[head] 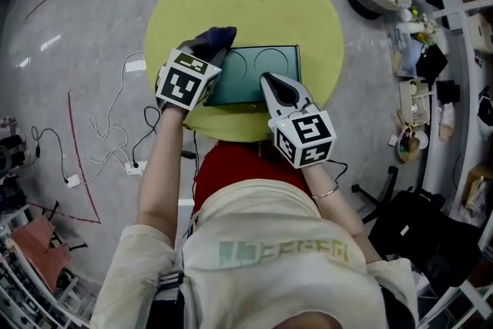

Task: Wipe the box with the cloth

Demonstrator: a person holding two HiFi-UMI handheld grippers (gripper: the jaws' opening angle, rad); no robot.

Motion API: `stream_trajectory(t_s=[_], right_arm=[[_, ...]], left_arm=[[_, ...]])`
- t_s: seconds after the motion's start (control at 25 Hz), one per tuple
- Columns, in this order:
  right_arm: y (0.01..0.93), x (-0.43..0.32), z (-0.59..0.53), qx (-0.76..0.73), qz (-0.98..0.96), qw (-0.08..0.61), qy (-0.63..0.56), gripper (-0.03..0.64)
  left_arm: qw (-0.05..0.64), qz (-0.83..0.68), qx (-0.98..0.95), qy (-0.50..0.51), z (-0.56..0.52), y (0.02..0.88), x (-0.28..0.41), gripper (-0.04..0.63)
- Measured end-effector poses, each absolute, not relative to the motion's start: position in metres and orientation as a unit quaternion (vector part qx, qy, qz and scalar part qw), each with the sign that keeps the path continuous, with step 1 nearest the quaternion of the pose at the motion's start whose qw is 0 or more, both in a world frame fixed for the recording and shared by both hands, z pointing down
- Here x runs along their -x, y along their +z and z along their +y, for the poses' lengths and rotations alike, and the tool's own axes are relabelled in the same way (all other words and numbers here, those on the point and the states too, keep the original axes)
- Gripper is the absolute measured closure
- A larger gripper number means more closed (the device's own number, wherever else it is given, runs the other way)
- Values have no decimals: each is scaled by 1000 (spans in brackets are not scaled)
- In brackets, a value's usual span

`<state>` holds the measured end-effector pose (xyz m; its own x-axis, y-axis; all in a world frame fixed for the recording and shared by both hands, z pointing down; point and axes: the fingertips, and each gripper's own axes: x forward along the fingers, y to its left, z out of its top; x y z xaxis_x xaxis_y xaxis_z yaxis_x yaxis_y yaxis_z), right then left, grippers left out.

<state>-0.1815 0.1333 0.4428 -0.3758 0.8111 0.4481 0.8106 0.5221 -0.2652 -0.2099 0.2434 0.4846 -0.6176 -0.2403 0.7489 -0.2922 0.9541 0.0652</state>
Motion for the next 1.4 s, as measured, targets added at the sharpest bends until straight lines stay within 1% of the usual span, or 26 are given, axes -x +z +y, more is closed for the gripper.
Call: stream_trajectory(t_s=[0.2, 0.32, 0.48, 0.68, 0.92, 1.16, 1.4], right_arm=[[441, 176, 116, 497, -824, 272, 2, 578], [438, 174, 101, 496, -826, 268, 6, 578], [433, 177, 75, 485, -834, 261, 9, 578], [428, 190, 30, 456, -853, 254, 22, 578], [425, 208, -24, 415, -874, 251, 36, 578], [432, 213, -60, 382, -887, 257, 40, 578], [440, 212, -67, 374, -886, 271, 36, 578]], left_arm=[[415, -905, -93, 14, 258, 480, 195, 529], [413, -909, -54, 23, 266, 473, 187, 529], [383, -922, -12, 56, 261, 447, 186, 530], [333, -940, -23, 71, 211, 411, 206, 529], [298, -947, -114, 23, 110, 391, 246, 529], [312, -930, -193, -4, 32, 415, 266, 530], [345, -918, -193, 16, 28, 451, 259, 530]])
